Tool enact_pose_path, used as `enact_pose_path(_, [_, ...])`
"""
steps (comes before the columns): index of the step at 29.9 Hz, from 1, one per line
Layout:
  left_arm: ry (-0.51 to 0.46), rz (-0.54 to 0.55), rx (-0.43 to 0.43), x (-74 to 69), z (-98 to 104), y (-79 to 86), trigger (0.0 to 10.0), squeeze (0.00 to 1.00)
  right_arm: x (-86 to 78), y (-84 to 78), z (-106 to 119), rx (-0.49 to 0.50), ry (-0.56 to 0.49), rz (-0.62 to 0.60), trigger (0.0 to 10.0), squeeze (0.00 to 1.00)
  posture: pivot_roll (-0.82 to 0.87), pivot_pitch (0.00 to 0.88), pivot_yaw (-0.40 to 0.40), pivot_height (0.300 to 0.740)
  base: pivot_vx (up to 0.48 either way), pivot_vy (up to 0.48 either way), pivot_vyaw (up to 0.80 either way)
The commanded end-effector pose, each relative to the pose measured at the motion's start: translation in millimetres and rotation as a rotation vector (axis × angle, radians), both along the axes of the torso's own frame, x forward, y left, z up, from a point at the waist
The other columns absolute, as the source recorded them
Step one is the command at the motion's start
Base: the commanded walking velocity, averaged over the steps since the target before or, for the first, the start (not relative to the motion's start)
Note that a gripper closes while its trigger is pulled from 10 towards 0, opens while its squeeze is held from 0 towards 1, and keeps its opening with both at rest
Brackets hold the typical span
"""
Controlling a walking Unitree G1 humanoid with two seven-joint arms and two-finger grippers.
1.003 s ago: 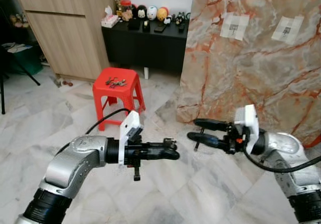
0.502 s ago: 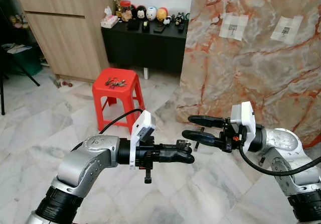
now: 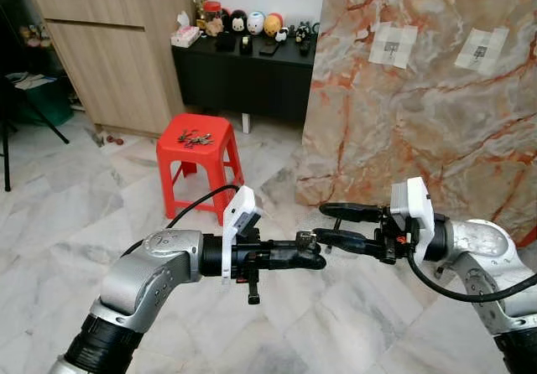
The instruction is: Hang keys on a hook
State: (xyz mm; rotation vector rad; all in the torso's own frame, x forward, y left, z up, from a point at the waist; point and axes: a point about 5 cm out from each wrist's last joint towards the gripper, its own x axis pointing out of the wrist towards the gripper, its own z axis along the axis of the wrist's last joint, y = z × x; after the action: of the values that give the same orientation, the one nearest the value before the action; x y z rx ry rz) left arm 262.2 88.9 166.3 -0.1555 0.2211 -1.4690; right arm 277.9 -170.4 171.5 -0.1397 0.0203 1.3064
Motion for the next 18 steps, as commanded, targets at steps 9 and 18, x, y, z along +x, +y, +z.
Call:
enact_pose_path(9, [-0.042,0.034,0.004,6.3,5.9,0.0,10.0,0.00,1.5,-3.2,14.5,0.000,-0.053,-0.004,10.0,0.00,0.06,0.000,-0.040,0.740,0.000,0.000,0.00])
enact_pose_path(18, [-0.042,-0.002,0.041,-0.7,-0.8,-3.7,10.0,0.00,10.6,-1.1,17.2,0.037,-0.083,-0.061,10.0,0.00,0.07,0.000,-0.041,0.740,0.000,0.000,0.00])
